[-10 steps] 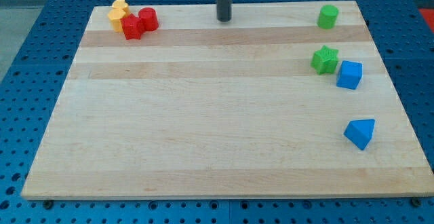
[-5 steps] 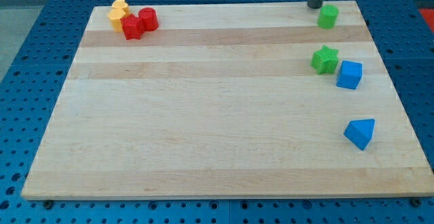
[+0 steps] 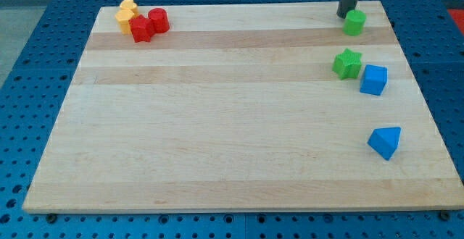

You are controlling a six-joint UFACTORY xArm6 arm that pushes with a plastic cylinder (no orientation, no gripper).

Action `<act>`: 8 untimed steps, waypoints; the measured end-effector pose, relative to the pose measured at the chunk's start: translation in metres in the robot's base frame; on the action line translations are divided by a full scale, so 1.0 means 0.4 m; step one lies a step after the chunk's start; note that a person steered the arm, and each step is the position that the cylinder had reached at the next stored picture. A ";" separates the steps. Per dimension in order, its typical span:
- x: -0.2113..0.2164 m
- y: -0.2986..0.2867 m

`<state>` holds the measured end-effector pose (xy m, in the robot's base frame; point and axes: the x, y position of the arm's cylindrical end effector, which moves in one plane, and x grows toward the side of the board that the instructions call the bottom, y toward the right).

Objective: Push the green circle into the green star

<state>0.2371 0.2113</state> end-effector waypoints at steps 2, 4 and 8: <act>0.017 0.093; 0.022 0.095; 0.158 0.051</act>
<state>0.3004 0.2318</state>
